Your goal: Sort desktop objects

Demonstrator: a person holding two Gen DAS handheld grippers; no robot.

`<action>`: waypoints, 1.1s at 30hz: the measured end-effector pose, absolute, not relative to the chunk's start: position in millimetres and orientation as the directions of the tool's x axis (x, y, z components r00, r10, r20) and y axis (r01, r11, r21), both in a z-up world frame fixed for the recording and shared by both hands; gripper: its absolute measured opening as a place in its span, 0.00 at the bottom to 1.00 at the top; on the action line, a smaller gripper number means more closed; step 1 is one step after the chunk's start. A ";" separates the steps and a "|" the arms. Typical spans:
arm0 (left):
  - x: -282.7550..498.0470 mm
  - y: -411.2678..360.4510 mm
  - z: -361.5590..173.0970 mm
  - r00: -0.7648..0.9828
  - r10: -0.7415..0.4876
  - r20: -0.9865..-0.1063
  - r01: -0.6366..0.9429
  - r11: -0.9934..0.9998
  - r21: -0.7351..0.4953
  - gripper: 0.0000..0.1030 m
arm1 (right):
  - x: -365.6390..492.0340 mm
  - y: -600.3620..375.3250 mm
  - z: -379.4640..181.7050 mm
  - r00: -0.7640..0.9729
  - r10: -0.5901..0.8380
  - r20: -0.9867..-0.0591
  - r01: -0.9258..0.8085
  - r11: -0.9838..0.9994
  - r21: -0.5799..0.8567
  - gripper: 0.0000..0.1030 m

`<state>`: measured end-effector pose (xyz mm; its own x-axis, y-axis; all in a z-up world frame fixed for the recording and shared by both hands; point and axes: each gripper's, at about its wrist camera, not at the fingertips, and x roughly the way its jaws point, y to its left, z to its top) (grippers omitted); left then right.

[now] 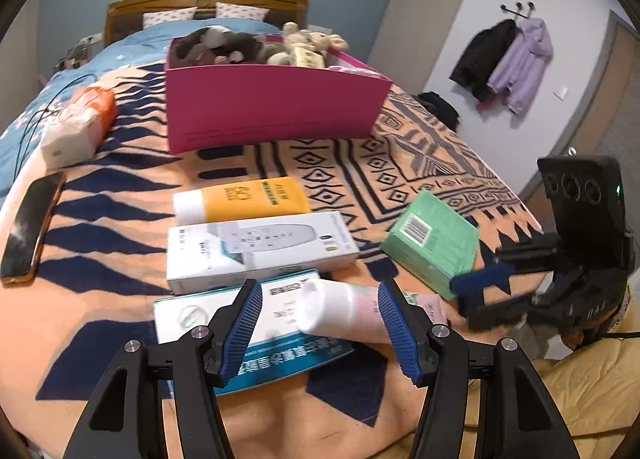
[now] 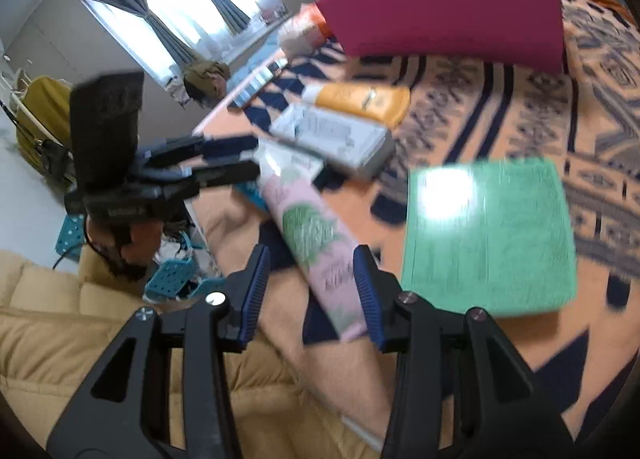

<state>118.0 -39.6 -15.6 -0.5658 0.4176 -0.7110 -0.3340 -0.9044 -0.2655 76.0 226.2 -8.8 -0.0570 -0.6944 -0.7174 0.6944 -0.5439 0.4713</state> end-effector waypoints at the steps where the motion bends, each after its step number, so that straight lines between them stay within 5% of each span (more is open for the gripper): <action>1: 118.1 -36.6 -16.0 -0.559 0.423 -0.713 -0.345 -0.901 -0.263 0.59 | 79.1 228.4 -13.5 -0.047 -0.687 -0.725 0.681 -0.554 0.480 0.44; 10: 116.3 -20.1 -29.7 -0.499 0.411 -0.762 -0.366 -0.898 -0.245 0.59 | 84.1 252.8 -46.4 -0.113 -0.665 -0.738 0.529 -0.669 0.522 0.44; 15: 120.3 -31.3 -29.1 -0.516 0.380 -0.767 -0.324 -0.916 -0.236 0.59 | 77.6 240.5 -46.1 -0.158 -0.705 -0.692 0.534 -0.650 0.540 0.56; 33: 111.3 -75.3 -29.8 -0.546 0.323 -0.773 -0.202 -0.946 -0.253 0.59 | 31.1 189.5 -47.3 -0.145 -0.753 -0.642 0.581 -0.590 0.561 0.56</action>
